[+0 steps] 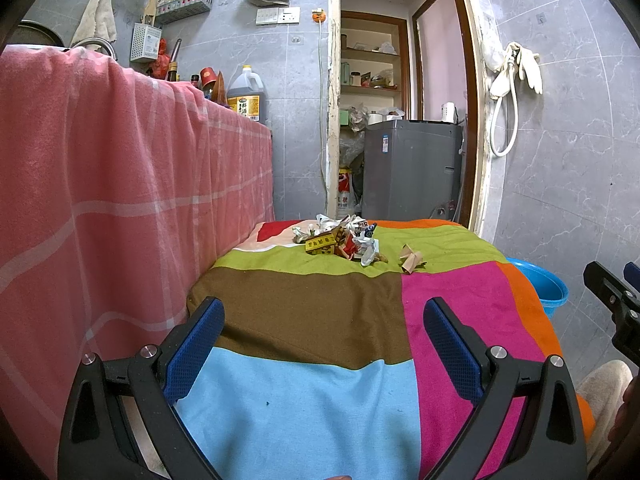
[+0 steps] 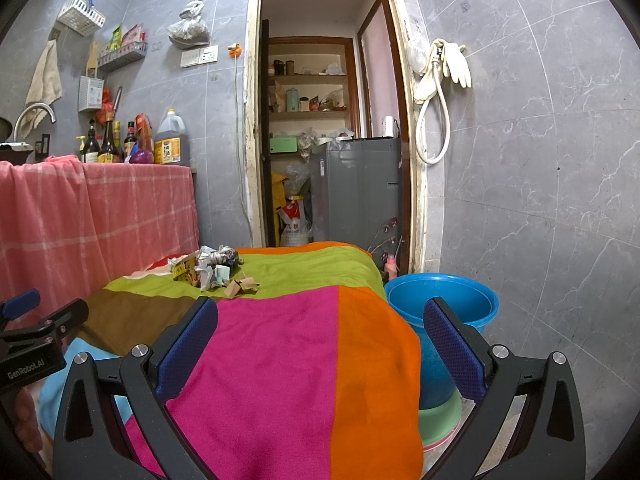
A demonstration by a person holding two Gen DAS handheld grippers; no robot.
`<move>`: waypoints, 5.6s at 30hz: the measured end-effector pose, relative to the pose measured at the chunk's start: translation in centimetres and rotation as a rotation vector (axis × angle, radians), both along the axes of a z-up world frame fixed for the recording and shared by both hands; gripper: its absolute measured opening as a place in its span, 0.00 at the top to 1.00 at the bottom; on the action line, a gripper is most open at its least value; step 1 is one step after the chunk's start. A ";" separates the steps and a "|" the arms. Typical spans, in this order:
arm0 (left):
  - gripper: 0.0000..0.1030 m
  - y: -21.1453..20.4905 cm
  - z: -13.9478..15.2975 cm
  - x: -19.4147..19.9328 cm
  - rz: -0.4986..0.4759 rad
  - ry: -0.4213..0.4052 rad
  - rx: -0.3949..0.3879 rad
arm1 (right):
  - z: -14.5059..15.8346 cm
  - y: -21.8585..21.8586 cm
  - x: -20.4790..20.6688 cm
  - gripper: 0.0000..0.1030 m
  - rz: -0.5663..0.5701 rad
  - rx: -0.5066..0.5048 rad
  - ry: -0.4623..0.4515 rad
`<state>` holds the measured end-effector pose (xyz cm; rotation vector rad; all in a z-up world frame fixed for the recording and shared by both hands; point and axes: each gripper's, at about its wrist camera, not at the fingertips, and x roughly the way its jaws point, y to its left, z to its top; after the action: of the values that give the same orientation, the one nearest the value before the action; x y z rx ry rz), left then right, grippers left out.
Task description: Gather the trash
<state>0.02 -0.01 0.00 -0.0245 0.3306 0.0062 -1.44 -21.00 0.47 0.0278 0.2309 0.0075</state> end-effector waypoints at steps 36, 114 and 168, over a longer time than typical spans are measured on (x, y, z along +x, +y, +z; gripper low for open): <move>0.05 0.0 0.0 0.0 0.000 0.000 0.001 | 0.0 -0.1 0.0 0.00 0.000 0.003 -0.002; 0.11 4.7 -0.7 21.2 0.007 0.307 -0.129 | -1.5 3.5 21.9 0.01 0.254 0.011 0.308; 1.00 0.1 0.0 18.3 -0.240 0.325 -0.104 | -2.5 1.9 22.6 0.85 0.519 0.146 0.334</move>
<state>18.31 0.09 -0.03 -0.0876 0.6575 -0.2470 21.11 -19.08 -1.98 0.1141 0.5663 0.5402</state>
